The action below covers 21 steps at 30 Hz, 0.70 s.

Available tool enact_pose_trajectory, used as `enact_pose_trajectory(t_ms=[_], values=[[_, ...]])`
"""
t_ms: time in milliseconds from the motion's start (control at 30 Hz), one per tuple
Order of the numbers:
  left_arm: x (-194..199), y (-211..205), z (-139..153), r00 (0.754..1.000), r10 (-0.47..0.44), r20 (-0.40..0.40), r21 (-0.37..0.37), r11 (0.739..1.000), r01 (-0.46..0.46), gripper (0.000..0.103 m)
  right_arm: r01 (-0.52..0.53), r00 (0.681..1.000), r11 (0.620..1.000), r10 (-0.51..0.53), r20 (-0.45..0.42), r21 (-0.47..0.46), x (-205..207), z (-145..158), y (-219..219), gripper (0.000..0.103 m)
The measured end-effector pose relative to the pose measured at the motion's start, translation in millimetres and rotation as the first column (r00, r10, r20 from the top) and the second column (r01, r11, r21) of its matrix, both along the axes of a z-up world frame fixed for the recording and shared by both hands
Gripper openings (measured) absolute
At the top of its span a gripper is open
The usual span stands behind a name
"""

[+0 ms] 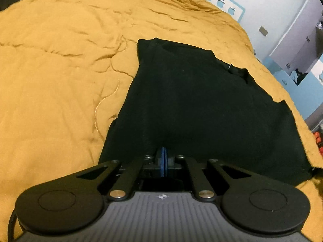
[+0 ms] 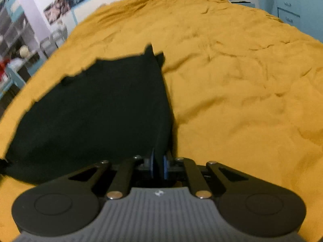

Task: Fold small clothes

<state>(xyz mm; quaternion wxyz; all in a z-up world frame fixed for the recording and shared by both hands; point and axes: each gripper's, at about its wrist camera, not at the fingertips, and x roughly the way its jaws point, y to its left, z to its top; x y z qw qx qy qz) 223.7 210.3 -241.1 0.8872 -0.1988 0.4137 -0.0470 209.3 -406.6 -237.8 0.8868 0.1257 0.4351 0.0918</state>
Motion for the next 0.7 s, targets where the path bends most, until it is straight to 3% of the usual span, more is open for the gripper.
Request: enact_pose_trajectory(t_ms=[67,133,233,300,400,567,700], values=[[-3.2,1.4,5.3,1.000,-0.003,-0.002,-0.010,1.000,0.003,0.007,0.025,1.000,1.000,-0.025,0.012,0.019,-2.7,3.6,-4.1,0.007],[-11.6,-0.2,15.0,1.000,0.001,0.020,-0.023,1.000,-0.001,0.008,0.040,0.998,0.999,-0.039,0.040,-0.021,-8.6,13.4,-3.2,0.025],[-23.8,-7.2,36.6,0.997,0.008,0.079,-0.074,0.997,-0.002,0.013,0.057,0.989,0.996,-0.047,0.138,-0.064,-23.0,40.2,6.5,0.029],[-30.8,-21.8,49.8,0.993,-0.006,0.119,-0.119,0.993,0.020,0.017,0.034,0.977,0.999,-0.030,0.212,-0.018,-33.1,60.9,23.3,0.031],[-34.4,-55.3,61.3,0.985,-0.050,0.166,-0.177,0.981,0.080,0.024,-0.054,0.968,0.992,0.025,0.250,0.110,-35.5,74.9,66.9,0.033],[-19.3,-117.3,47.2,0.983,-0.123,0.140,-0.196,0.969,0.149,0.026,-0.218,0.965,0.947,0.174,0.197,0.235,-27.2,57.2,176.4,0.032],[-13.4,-138.8,26.9,0.993,-0.109,0.054,-0.140,0.983,0.115,0.024,-0.201,0.977,0.960,0.183,0.110,0.196,-22.2,27.9,229.5,0.028]])
